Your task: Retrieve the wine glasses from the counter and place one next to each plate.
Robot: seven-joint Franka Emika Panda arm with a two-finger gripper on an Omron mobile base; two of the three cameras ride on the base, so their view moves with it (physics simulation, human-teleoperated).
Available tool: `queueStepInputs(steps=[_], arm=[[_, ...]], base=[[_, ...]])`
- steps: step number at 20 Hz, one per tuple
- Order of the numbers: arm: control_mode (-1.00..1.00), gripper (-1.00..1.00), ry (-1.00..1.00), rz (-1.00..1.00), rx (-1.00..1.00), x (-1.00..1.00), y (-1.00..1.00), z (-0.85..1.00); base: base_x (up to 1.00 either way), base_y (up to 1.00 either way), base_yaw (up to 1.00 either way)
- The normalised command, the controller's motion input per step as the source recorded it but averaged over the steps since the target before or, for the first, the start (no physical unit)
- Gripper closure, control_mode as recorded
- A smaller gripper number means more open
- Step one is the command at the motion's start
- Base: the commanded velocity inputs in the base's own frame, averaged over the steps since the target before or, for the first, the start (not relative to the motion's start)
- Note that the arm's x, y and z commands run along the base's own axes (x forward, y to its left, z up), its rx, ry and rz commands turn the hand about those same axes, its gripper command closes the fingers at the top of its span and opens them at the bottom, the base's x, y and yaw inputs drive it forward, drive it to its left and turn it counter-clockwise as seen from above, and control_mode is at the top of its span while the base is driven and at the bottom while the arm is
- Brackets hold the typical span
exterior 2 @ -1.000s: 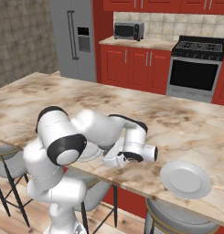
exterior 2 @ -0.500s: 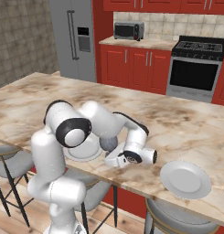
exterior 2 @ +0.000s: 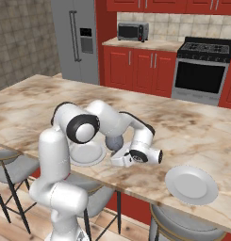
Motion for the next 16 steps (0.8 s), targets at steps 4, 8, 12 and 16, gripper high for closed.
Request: queueStepInputs(steps=[4, 8, 12, 16], arm=[[-1.00, 1.00, 0.00, 0.00, 0.00, 0.06, 0.00, -0.06], [-1.00, 1.00, 0.00, 0.03, 0.00, 0.00, 0.00, -0.23], [-1.00, 1.00, 0.00, 0.04, 0.00, 0.00, 0.00, -0.38], [-1.00, 1.00, 0.00, 0.03, 0.00, 0.00, 0.00, -0.30]], base=[[0.00, 0.00, 0.00], [0.00, 0.00, 0.00], [0.00, 0.00, 0.00], [0.00, 0.00, 0.00]])
